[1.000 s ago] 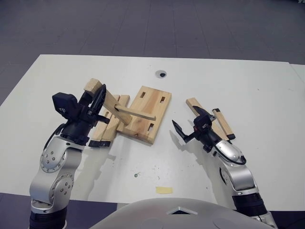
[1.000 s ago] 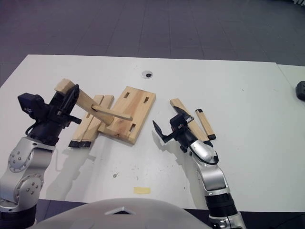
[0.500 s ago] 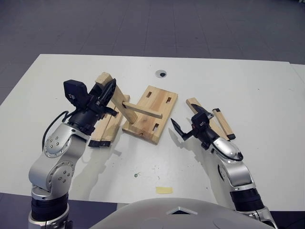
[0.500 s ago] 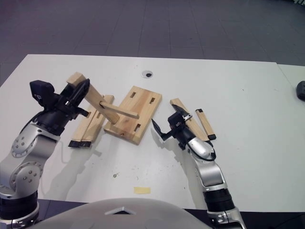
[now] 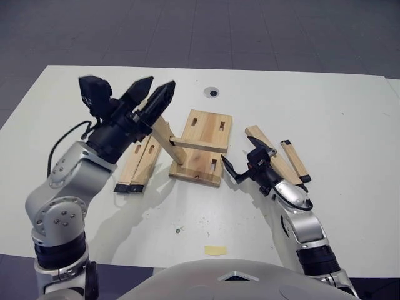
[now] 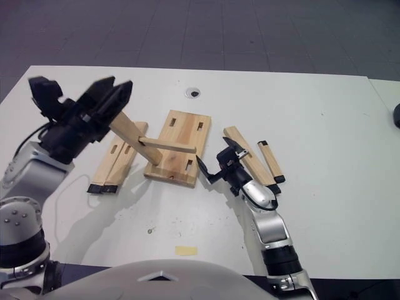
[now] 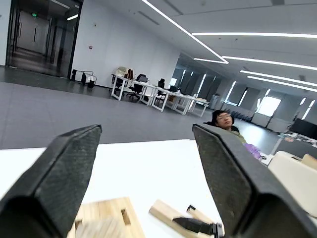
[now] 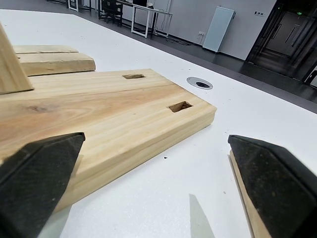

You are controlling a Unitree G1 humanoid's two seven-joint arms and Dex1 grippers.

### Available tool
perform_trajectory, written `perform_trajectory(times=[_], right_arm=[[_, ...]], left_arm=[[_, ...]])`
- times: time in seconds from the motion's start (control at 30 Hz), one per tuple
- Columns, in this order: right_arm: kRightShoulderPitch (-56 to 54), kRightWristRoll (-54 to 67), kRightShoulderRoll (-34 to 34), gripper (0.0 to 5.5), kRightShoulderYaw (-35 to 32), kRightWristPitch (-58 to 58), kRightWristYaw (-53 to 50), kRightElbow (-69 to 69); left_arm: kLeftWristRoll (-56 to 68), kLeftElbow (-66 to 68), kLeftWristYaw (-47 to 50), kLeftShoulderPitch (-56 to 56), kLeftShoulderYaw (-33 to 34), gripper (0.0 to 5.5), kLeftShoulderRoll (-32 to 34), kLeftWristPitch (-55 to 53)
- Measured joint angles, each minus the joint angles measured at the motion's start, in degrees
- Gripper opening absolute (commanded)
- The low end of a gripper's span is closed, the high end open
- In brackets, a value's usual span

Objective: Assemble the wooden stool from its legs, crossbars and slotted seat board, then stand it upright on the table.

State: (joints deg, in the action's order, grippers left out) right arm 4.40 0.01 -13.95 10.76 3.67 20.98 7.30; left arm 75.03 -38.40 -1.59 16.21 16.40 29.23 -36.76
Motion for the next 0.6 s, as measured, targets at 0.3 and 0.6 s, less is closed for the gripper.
perform_trajectory(times=[0.3,0.6], right_arm=[[-0.2,-0.7,1.2,5.4,0.1,-1.4,-1.4,-1.9],[2.0,-0.9,2.2,5.4,0.0,-2.2,-3.2,-1.6]], left_arm=[[16.7,12.8,11.8,17.7,6.8,5.38,9.0,1.8],[-23.1,26.2,-4.6,-6.1,-11.0,5.38,17.4,-0.2]])
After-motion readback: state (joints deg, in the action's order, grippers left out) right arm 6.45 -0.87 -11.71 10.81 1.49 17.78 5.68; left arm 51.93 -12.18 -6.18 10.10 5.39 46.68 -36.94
